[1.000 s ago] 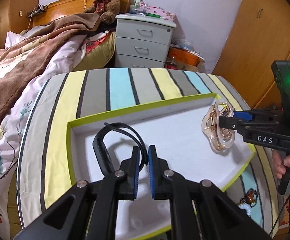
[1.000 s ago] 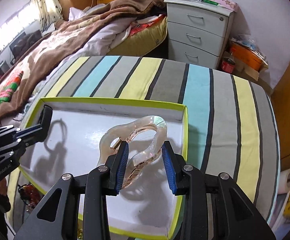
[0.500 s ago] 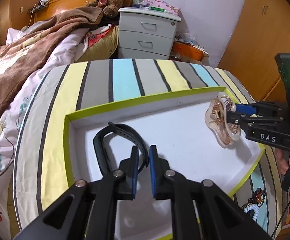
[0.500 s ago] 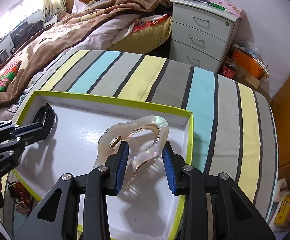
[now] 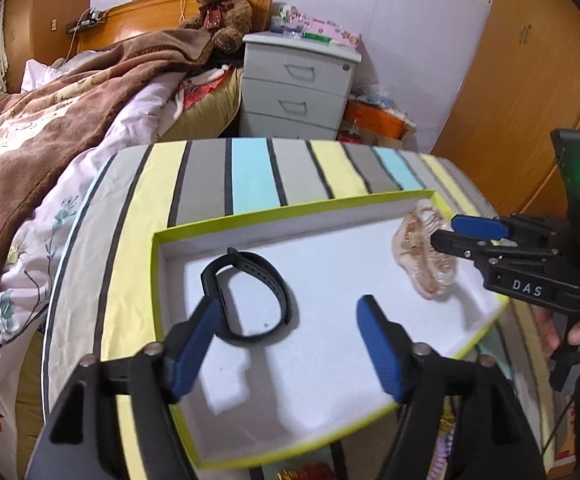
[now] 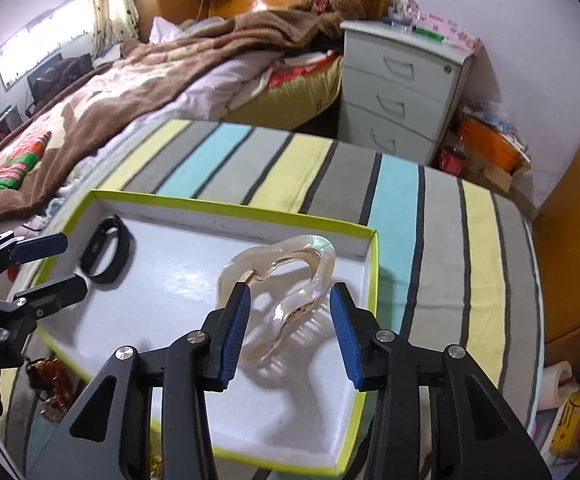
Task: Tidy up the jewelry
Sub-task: 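Close the right tool on the blue coil hair tie while the left tool withdraws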
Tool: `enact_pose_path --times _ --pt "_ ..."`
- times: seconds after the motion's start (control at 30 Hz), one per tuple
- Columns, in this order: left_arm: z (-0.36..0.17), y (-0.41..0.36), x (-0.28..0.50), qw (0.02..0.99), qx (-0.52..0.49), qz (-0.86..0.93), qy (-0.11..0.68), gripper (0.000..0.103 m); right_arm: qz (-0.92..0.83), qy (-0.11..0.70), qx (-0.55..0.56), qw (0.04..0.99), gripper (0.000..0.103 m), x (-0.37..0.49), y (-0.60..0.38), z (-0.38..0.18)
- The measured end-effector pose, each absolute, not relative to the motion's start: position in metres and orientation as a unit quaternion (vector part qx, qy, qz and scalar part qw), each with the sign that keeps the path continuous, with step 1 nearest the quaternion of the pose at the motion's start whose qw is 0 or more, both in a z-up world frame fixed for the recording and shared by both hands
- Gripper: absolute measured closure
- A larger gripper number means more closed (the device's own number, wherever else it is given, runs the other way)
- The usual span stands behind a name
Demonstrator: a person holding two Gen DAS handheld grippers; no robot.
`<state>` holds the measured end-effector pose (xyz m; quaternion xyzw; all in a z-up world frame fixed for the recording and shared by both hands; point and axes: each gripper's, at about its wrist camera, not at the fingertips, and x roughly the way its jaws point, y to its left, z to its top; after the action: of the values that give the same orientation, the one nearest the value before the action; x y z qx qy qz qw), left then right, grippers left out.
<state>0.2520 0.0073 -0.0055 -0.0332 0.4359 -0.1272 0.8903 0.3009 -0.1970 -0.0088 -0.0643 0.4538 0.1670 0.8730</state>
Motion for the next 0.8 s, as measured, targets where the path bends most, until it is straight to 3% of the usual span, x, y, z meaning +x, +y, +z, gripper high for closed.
enact_pose_path --times 0.27,0.8 --pt "0.016 0.022 0.209 0.901 -0.060 -0.134 0.409 0.015 0.178 0.424 -0.039 0.887 0.060 0.260 -0.208 0.015" --pt "0.011 0.061 0.124 0.904 -0.107 -0.110 0.400 0.010 0.212 0.411 -0.058 0.885 0.060 0.157 -0.208 -0.006"
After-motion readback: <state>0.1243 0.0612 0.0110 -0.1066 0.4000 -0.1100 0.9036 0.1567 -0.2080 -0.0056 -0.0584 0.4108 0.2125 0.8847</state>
